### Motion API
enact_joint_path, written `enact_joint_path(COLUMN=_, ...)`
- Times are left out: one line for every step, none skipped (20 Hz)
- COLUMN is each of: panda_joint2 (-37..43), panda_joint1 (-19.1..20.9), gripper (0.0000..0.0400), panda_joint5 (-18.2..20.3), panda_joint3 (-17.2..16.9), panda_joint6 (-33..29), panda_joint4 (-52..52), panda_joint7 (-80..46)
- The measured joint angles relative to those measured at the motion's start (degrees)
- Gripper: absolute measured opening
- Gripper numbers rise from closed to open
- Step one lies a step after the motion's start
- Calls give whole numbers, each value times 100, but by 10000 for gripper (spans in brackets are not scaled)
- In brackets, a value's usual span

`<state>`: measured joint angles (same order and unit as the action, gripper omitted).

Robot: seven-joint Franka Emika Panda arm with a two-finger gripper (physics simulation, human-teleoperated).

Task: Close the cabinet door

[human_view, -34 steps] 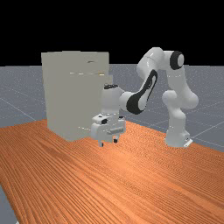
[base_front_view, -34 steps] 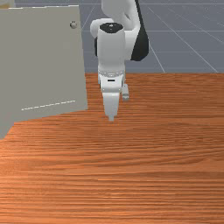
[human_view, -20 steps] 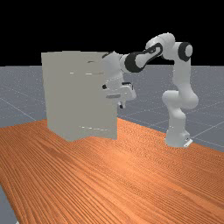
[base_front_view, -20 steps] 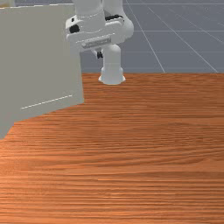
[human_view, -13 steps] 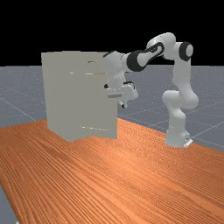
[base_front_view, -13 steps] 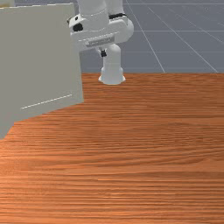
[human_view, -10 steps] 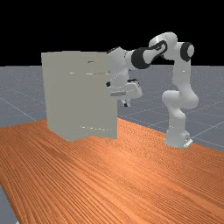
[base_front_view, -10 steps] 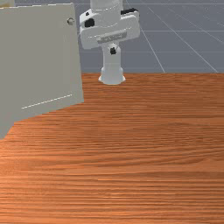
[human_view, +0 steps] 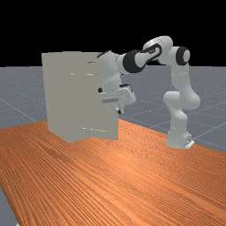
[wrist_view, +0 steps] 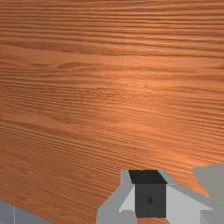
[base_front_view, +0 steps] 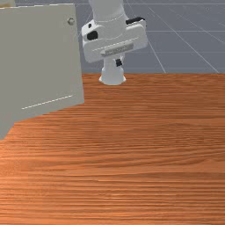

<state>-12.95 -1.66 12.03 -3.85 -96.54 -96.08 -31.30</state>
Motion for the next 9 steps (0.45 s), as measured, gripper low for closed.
enact_joint_path(panda_joint2=20, panda_joint1=81, gripper=0, panda_joint5=-12, panda_joint3=-91, panda_joint6=-22, panda_joint4=-9, panda_joint7=17)
enact_joint_path(panda_joint2=64, panda_joint1=191, gripper=0, panda_joint5=-29, panda_joint3=-209, panda_joint6=-14, panda_joint4=-24, panda_joint7=23)
enact_joint_path(panda_joint2=136, panda_joint1=325, gripper=0, panda_joint5=-59, panda_joint3=-351, panda_joint6=-19, panda_joint4=-53, panda_joint7=35)
enact_joint_path(panda_joint2=220, panda_joint1=485, gripper=0, panda_joint5=-103, panda_joint3=-512, panda_joint6=-18, panda_joint4=-78, panda_joint7=89)
enact_joint_path(panda_joint2=313, panda_joint1=683, gripper=0, panda_joint5=-179, panda_joint3=-726, panda_joint6=4, panda_joint4=-98, panda_joint7=286)
enact_joint_path(panda_joint2=412, panda_joint1=878, gripper=0, panda_joint5=-227, panda_joint3=-970, panda_joint6=14, panda_joint4=-156, panda_joint7=617)
enact_joint_path(panda_joint2=512, panda_joint1=968, gripper=0, panda_joint5=-269, panda_joint3=-1191, panda_joint6=16, panda_joint4=-297, panda_joint7=901)
enact_joint_path(panda_joint2=596, panda_joint1=1018, gripper=0, panda_joint5=-315, panda_joint3=-1419, panda_joint6=-41, panda_joint4=-427, panda_joint7=1151)
enact_joint_path(panda_joint2=629, panda_joint1=1061, gripper=0, panda_joint5=-358, panda_joint3=-1663, panda_joint6=-124, panda_joint4=-522, panda_joint7=1398)
